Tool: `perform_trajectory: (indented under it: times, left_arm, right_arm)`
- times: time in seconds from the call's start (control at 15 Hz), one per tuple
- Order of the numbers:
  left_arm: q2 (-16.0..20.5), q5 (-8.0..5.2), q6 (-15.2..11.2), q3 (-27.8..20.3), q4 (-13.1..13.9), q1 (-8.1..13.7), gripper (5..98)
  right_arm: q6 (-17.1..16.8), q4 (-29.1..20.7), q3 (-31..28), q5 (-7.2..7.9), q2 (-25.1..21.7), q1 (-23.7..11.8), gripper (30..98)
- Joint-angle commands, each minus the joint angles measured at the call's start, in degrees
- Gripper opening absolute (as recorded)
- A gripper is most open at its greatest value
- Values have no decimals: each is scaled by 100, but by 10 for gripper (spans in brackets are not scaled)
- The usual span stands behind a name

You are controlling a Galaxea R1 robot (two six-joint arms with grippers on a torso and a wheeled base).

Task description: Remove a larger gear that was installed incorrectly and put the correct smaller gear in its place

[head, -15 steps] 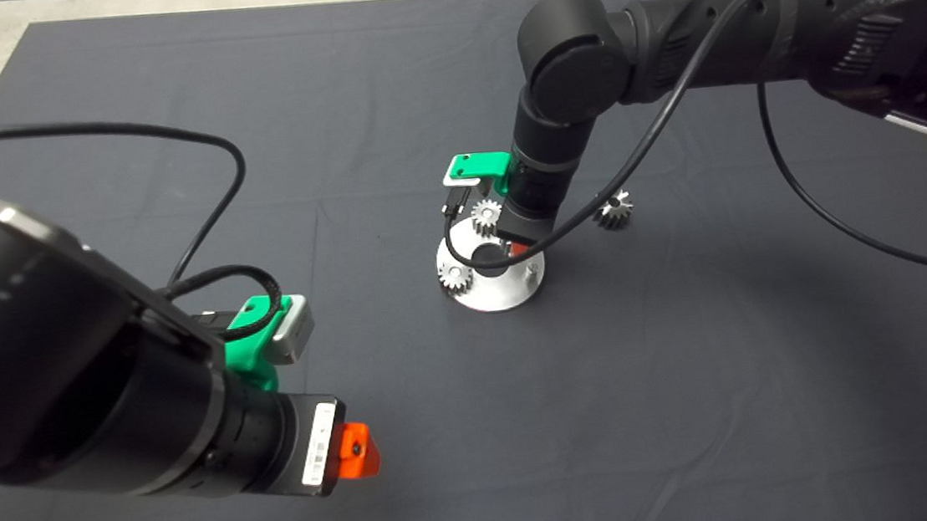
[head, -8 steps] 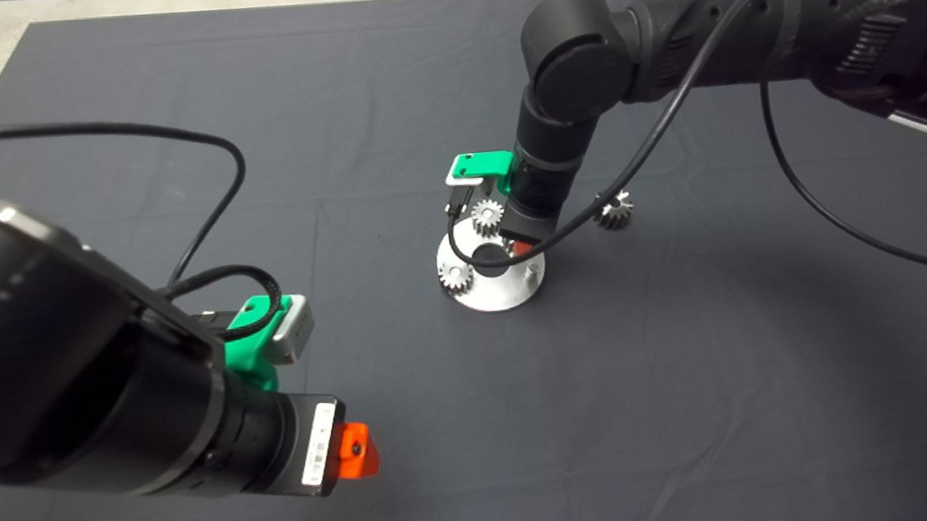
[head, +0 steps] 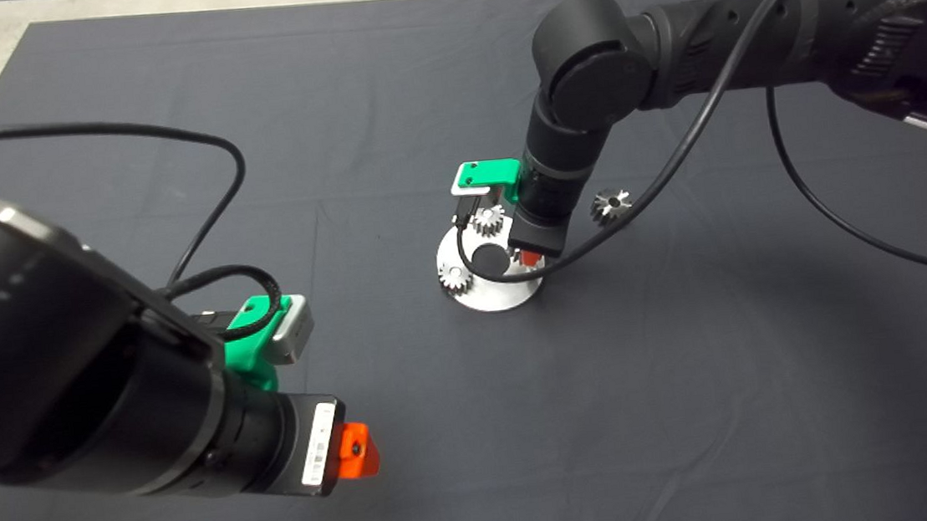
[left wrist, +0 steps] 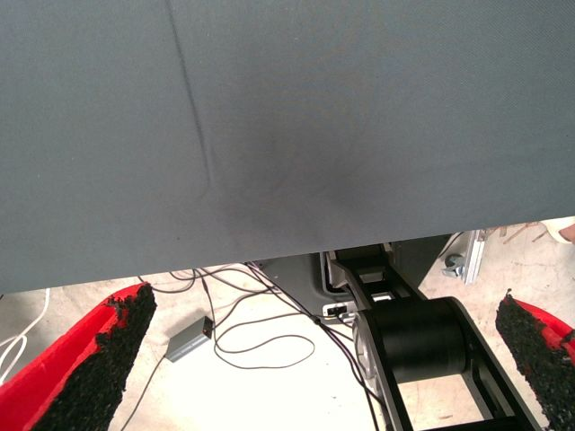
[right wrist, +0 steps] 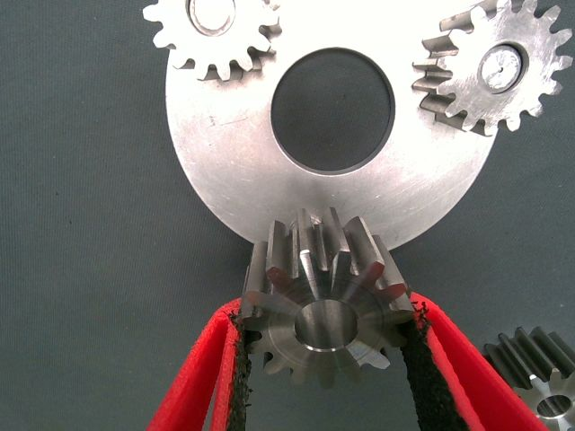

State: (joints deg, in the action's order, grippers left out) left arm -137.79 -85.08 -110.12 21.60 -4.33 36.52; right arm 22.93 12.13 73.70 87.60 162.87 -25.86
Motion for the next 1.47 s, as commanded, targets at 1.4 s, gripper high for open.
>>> perform_trajectory:
  times: [1.4]
  left_arm:
    - [-8, -26, -19, -88, 90, 83, 976]
  right_arm:
    - [-254, 984, -103, 740, -189, 168, 385]
